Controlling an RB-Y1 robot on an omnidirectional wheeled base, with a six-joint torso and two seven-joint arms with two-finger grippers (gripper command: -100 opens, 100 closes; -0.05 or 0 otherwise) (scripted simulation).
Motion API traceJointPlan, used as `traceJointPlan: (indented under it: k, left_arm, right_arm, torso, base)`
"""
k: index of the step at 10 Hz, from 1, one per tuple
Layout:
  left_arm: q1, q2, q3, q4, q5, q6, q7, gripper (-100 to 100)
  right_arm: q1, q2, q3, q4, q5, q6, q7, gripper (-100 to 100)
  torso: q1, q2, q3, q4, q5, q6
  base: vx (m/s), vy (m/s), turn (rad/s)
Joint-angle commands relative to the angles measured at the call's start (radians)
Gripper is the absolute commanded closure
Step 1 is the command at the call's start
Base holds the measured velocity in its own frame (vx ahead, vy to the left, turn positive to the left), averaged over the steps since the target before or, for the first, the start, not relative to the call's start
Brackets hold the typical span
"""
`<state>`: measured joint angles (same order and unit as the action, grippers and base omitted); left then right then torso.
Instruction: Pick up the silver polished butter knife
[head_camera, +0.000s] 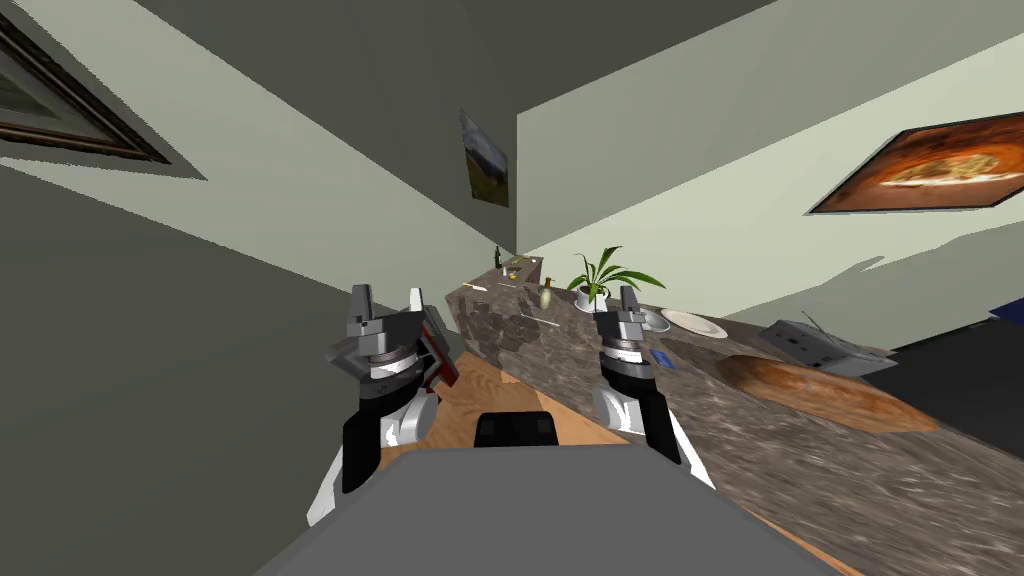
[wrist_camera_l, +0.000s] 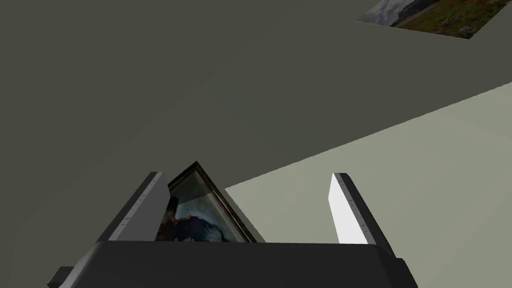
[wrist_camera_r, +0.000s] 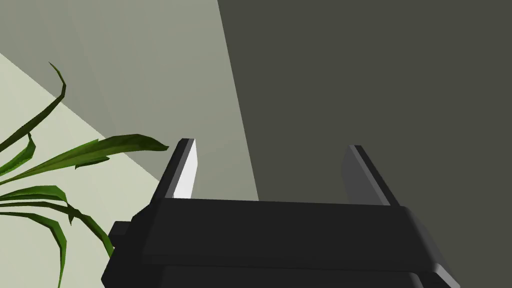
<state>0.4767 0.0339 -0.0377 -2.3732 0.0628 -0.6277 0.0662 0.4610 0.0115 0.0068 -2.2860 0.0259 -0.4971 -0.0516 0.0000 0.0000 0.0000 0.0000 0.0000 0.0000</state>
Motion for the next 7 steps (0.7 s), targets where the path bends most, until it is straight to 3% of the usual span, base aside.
traceJointPlan:
  k: [1,7]
  left_arm:
    - [0.0,0.0,0.0,0.0,0.0,0.0,0.0,0]
    - [0.0,0.0,0.0,0.0,0.0,0.0,0.0,0]
  right_arm:
    - [0.005,-0.034,-0.003,0.003,0.0,-0.003,-0.001,-100]
    - [0.063,-0.179,-0.038,0.026,0.006,-0.033,-0.003,-100]
  torso:
    - [0.0,0.0,0.0,0.0,0.0,0.0]
    - [-0.002,-0.003,-0.002,-0.001,0.0,0.0]
  base:
    - [0.007,-0.001,0.094]
    - [0.039,-0.024,0.202]
